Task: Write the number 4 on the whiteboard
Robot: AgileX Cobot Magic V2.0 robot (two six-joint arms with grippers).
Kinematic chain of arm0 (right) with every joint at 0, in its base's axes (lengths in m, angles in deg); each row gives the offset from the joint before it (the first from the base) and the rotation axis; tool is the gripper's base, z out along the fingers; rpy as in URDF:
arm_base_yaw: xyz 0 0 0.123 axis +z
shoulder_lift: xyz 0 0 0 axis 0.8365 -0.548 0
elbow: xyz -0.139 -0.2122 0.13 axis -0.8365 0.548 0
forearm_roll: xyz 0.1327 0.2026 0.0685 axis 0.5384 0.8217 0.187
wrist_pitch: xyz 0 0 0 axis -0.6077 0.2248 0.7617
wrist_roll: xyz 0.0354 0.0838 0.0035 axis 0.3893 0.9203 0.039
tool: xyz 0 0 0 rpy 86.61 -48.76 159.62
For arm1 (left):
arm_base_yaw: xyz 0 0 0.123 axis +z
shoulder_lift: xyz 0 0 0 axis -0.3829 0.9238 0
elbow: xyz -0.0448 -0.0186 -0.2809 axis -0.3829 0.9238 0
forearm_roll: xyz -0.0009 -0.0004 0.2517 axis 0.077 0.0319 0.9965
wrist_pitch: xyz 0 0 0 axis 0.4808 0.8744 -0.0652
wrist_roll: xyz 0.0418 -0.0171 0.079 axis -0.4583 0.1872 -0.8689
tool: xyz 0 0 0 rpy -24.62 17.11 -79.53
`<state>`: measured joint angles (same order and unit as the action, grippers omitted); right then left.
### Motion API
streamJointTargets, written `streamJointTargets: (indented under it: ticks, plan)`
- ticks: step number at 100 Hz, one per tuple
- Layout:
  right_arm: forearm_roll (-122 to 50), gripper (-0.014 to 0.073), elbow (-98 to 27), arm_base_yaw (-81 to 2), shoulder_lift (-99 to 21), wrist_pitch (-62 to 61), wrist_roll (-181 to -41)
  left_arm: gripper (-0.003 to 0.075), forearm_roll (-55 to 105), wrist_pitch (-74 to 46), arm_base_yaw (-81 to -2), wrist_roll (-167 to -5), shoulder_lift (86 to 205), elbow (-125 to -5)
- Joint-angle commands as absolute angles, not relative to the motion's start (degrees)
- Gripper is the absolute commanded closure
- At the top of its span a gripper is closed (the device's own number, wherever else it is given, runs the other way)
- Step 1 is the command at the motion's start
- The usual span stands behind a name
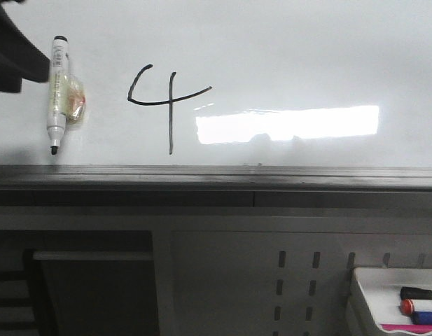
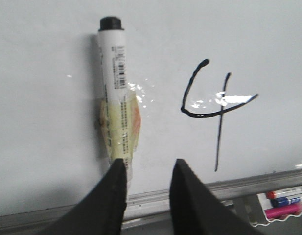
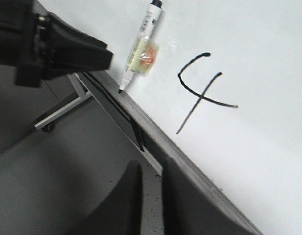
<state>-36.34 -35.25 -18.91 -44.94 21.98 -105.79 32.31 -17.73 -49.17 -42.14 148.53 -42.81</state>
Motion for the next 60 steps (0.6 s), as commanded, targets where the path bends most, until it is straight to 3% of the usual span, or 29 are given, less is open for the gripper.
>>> streamJointTargets:
  ticks: [1,36,60]
  plan:
    - [-36.25,0.0659,-32.15,-19.51,-38.70,15.62,-106.27,0.0736,33.46,-19.43,-49.09,-42.28,140.74,-42.79]
    - [-36.88,0.0658,-7.00,-19.51,-14.36,-0.41,-106.17,0.0741,45.65,-18.01,-50.81,-42.28,110.72,-30.83]
    - [-36.88,0.0658,5.29,-19.51,0.15,-0.27,-106.17,0.0741,54.66,-17.90,-50.81,-42.28,93.54,-21.37]
